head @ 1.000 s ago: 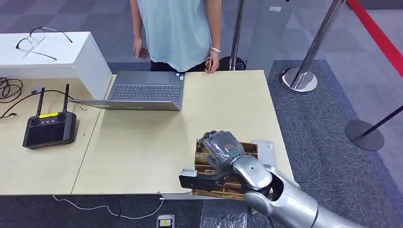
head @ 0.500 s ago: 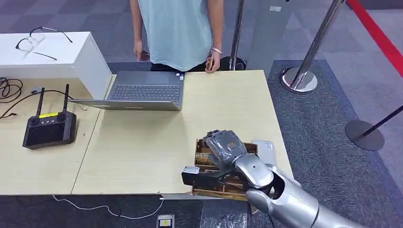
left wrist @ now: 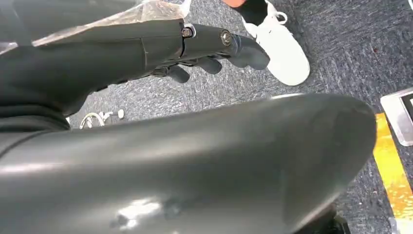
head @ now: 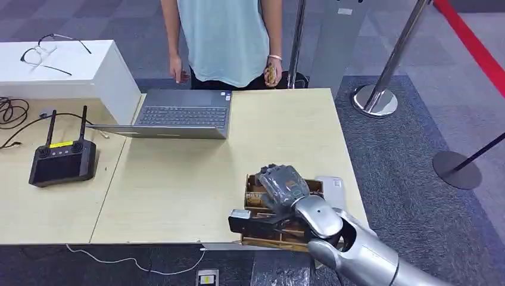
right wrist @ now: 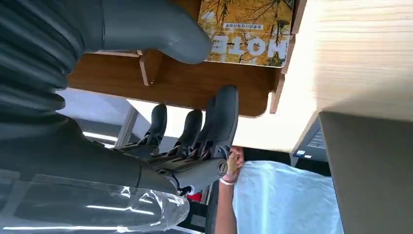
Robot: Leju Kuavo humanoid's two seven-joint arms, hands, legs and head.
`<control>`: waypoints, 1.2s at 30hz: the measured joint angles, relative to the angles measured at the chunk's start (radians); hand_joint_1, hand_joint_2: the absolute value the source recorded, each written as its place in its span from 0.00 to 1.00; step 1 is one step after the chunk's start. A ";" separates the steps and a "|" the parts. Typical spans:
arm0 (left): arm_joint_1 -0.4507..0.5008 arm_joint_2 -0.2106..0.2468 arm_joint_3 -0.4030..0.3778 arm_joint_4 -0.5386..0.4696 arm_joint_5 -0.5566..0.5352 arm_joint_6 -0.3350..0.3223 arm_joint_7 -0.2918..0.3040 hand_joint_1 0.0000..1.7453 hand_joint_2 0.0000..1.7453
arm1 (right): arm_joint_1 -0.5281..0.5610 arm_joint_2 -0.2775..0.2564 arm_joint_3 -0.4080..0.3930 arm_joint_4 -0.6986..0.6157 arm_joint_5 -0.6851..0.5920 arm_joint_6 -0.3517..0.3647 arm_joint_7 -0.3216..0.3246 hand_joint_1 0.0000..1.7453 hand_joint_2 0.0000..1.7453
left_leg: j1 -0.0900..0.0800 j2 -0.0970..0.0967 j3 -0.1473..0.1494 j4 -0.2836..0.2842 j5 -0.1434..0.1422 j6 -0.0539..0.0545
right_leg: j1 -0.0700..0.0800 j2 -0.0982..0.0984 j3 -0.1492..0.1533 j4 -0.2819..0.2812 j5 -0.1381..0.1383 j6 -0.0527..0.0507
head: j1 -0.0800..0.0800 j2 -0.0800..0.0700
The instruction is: Pass the card to the sensor for recognition and then transmit it.
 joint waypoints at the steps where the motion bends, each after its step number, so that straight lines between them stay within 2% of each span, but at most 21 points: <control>1: 0.000 0.000 0.000 0.000 0.000 0.000 0.000 0.00 0.00 | 0.001 0.000 0.000 0.001 0.000 0.000 0.000 0.52 1.00 | 0.000 0.000 0.000 0.000 0.000 0.000 | 0.000 0.000 0.000 0.000 0.000 0.000 | 0.000 0.000; 18: 0.000 0.000 0.000 0.000 0.003 0.001 0.000 0.00 0.00 | 0.013 0.000 0.000 0.010 -0.002 -0.005 0.000 0.50 1.00 | 0.000 0.000 0.004 0.000 0.000 0.000 | 0.000 0.000 0.004 0.000 0.000 0.000 | 0.000 0.000; 24: 0.000 0.000 0.000 0.000 0.003 0.002 0.000 0.00 0.00 | 0.018 0.001 -0.002 0.009 -0.002 -0.022 -0.003 0.53 1.00 | 0.000 0.000 0.005 0.000 0.000 0.000 | 0.000 0.000 0.005 0.000 0.000 0.000 | 0.000 0.000; 36: 0.000 0.000 0.000 0.000 0.010 0.003 -0.003 0.00 0.00 | 0.020 0.000 -0.009 -0.030 0.035 -0.019 -0.002 0.49 1.00 | 0.000 0.000 0.005 0.000 0.000 0.000 | 0.000 0.000 0.005 0.000 0.000 0.000 | 0.000 0.000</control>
